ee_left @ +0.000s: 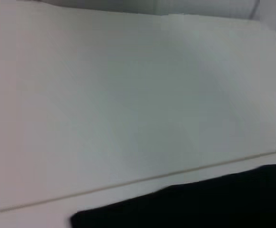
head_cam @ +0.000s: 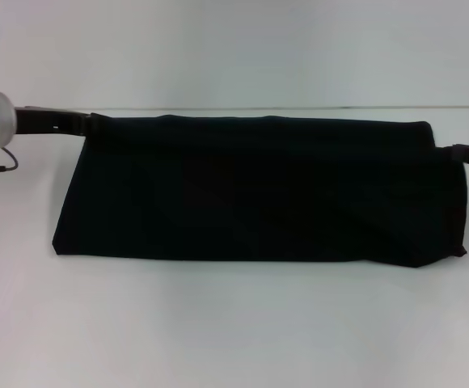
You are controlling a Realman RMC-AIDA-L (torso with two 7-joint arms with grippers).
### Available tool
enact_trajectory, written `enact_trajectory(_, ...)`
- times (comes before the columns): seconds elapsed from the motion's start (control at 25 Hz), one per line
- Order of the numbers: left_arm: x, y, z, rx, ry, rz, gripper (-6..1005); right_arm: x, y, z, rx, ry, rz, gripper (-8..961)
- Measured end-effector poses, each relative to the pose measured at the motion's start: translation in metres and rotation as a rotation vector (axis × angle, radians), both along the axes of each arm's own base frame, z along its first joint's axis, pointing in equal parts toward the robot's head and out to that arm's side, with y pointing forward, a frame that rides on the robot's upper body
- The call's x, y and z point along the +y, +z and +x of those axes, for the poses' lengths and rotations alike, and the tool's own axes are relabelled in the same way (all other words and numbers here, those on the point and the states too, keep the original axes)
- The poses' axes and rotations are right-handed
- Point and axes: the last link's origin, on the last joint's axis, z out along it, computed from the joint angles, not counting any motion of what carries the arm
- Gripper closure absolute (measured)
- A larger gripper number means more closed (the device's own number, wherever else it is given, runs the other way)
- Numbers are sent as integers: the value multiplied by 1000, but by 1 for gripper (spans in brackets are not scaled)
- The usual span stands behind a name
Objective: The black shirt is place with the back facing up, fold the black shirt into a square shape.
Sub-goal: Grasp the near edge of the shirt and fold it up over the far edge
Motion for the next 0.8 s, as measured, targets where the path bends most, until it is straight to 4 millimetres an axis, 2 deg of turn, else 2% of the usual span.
enact_trajectory(0.16, 8, -12, 2, 75, -5, 35, 994, 20, -17, -7, -80, -33, 15, 952)
enact_trajectory(0.32, 12, -18, 7, 109, -17, 55, 994, 33, -22, -15, -117, -42, 51, 951)
enact_trajectory(0.8, 24, -10, 16, 135, -27, 128, 993, 65, -8, -44, -184, 3, 131, 952)
